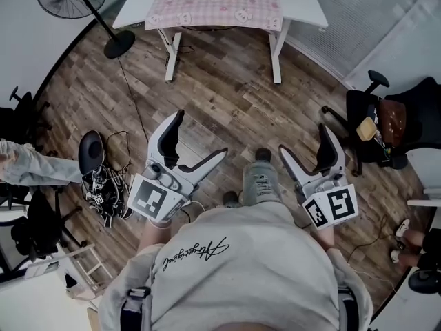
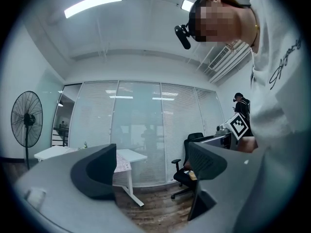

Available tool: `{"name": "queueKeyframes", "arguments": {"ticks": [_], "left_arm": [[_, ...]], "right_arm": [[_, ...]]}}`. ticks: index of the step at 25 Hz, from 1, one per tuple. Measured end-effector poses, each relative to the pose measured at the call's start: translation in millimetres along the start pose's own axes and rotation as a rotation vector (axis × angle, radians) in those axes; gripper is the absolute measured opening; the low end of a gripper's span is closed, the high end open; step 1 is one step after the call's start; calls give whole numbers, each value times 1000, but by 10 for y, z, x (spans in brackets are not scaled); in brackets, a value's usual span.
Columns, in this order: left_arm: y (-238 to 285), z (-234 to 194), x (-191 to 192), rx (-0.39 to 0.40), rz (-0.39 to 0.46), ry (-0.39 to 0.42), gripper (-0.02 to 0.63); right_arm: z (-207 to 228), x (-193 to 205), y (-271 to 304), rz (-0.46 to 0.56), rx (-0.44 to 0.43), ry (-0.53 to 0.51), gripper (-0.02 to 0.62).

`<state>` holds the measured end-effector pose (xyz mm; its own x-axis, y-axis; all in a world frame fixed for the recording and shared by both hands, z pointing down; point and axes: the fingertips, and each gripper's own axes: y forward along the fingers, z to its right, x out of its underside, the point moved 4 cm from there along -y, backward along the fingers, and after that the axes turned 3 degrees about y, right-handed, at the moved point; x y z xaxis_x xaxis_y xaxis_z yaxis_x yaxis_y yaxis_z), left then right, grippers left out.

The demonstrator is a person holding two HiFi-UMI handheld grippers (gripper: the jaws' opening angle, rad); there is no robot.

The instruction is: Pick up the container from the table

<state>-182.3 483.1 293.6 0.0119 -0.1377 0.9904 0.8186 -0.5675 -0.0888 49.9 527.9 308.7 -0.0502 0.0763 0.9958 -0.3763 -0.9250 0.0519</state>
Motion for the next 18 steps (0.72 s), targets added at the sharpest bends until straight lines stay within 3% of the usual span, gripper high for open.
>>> {"name": "queueKeyframes", "arguments": {"ticks": [7, 18], "left_arm": [[212, -170, 51, -42, -14, -16, 451], [908, -684, 119, -79, -8, 48, 449]], "right_arm": [[217, 20, 304, -5, -37, 8, 439], [818, -144, 1122, 25, -106, -8, 439]]}}
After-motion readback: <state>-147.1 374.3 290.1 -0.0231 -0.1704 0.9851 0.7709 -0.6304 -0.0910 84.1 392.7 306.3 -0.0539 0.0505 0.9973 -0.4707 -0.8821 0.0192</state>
